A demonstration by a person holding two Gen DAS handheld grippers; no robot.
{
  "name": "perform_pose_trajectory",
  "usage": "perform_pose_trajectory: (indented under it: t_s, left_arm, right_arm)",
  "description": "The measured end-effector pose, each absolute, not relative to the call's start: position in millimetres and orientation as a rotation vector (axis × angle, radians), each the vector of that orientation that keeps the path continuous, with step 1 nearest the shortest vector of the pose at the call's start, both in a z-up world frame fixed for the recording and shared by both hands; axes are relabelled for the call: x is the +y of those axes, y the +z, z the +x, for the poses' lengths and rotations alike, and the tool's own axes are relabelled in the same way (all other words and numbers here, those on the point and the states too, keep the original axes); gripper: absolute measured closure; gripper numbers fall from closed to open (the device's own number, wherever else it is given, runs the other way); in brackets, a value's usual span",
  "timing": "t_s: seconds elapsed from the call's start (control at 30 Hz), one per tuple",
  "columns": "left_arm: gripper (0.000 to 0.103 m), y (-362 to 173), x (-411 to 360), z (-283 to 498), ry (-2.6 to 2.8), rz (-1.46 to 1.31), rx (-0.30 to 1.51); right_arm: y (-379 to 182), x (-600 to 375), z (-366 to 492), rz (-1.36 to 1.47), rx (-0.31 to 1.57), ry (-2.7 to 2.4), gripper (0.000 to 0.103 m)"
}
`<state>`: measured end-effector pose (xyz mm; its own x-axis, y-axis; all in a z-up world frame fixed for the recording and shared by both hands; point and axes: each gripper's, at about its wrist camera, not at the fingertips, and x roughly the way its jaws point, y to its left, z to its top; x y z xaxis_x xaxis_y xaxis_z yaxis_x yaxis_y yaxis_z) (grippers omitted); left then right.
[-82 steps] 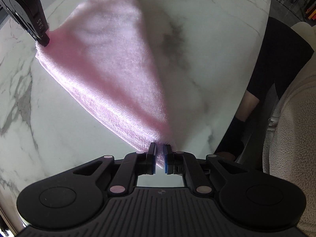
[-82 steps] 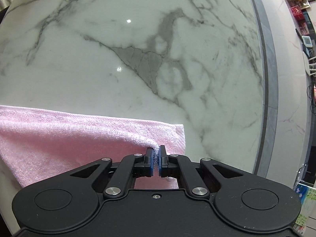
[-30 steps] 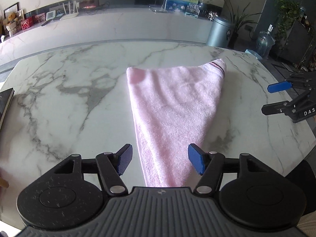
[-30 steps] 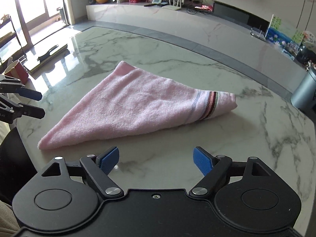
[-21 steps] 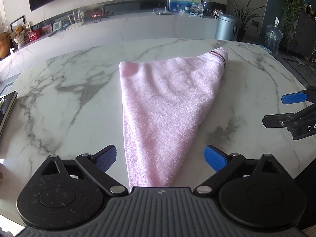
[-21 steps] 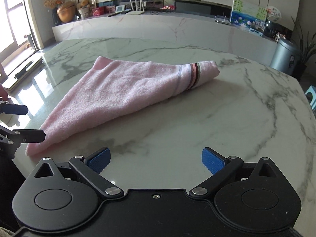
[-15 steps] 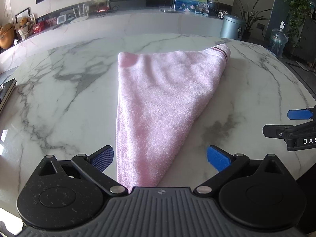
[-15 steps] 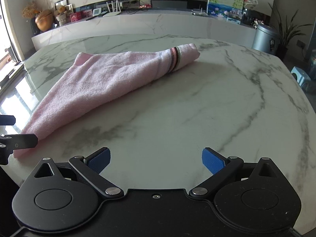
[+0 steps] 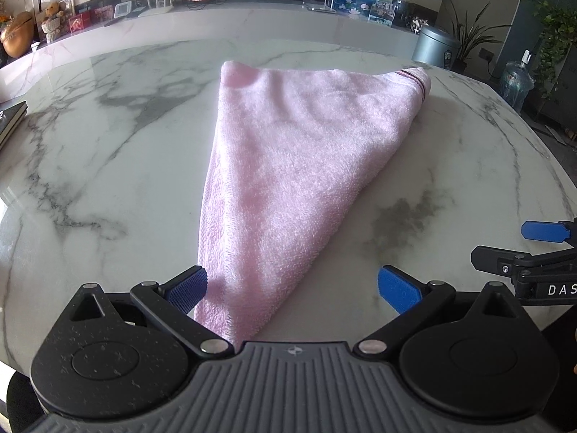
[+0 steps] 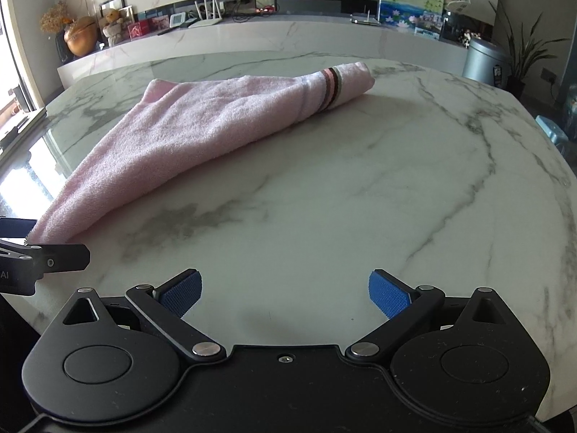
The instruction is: Fold towel
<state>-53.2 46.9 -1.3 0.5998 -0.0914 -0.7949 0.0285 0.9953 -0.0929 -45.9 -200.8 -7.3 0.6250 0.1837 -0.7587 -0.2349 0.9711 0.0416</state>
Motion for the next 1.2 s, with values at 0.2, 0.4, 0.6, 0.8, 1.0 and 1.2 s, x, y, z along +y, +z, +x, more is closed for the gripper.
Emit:
perform_pose_trajectory:
  t_s: [0.2,0.4,0.6,0.8,1.0,1.2]
  left_arm:
    - [0.0,-4,45,-53,-0.061,-0.065,0.917]
    - [0.0,-7,41,-54,-0.059,-0.033,0.9]
    - [0.0,-10,44,-53,-0.03,-0.031,0.892]
    - [0.0,-12,50,-52,-0.011,-0.032,0.885]
    - [0.0,-13,48,-52,0.006,0.001,0.885]
    - [0.0,-13,48,-53,0.012,0.004,0.888]
  right_arm:
    - [-13,-201,-46,-0.061,0.872,0.225,0.004]
    - [-16,-196,-49,-0.095,0.86,0.213,0.003]
    - [-18,-195,-50,-0.094,0.851,0.21,0.001]
    - [-18,-195,-51,-0.091,0.842,0.207,0.0]
    - [-18,-193,-53,-0.088,0.837,0.201,0.0]
    - [-19,-193,-54,-0.084,0.828,0.197,0.0]
